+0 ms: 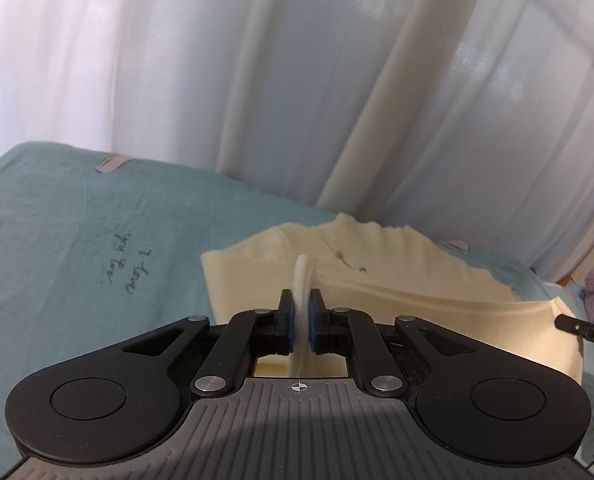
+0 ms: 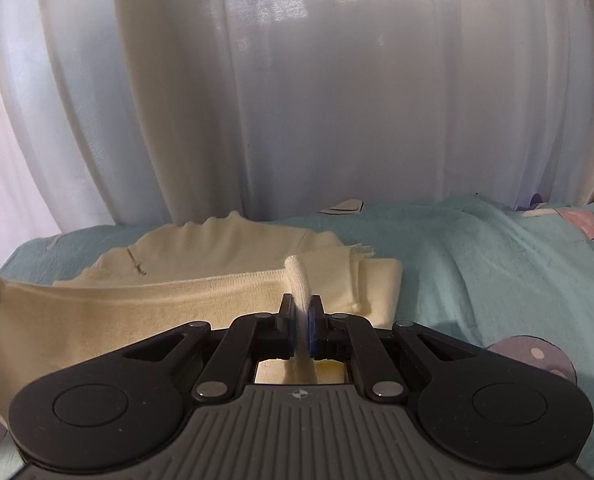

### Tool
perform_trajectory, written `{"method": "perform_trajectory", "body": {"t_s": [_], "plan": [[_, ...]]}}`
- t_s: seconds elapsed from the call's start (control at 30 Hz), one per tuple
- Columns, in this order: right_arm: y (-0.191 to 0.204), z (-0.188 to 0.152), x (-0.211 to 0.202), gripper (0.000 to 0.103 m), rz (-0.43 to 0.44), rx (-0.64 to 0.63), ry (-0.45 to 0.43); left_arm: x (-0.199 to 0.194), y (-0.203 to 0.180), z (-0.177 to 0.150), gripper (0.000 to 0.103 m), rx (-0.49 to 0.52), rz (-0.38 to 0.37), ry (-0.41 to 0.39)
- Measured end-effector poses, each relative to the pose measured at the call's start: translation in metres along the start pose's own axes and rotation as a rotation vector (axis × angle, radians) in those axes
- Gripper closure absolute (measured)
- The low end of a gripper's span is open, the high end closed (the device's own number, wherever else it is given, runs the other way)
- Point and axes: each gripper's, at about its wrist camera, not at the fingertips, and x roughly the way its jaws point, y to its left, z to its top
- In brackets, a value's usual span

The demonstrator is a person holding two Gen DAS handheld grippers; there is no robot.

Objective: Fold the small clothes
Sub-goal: 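Lift the hem with both grippers and fold it toward the collar, then lay the hem onto the sweater body and open both grippers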

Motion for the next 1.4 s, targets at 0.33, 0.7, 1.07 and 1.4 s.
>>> {"method": "perform_trajectory", "body": {"t_s": [0.33, 0.7, 1.07, 1.4], "plan": [[-0.007, -0.012, 0.065, 0.094, 0.010, -0.049, 0.159, 0.071, 0.004, -0.017, 0.079, 0.036, 0.025, 0.139], [0.024, -0.005, 0.043, 0.098, -0.053, -0.286, 0.043, 0.052, -0.003, 0.003, 0.094, 0.090, 0.050, 0.074], [0.054, 0.086, 0.103, 0.098, -0.239, -0.289, -0.186, 0.094, -0.042, 0.098, 0.094, 0.150, 0.175, -0.189], [0.049, 0.080, 0.152, 0.098, -0.274, -0.288, -0.124, 0.158, -0.029, 0.080, 0.094, 0.132, 0.260, -0.105]]}}
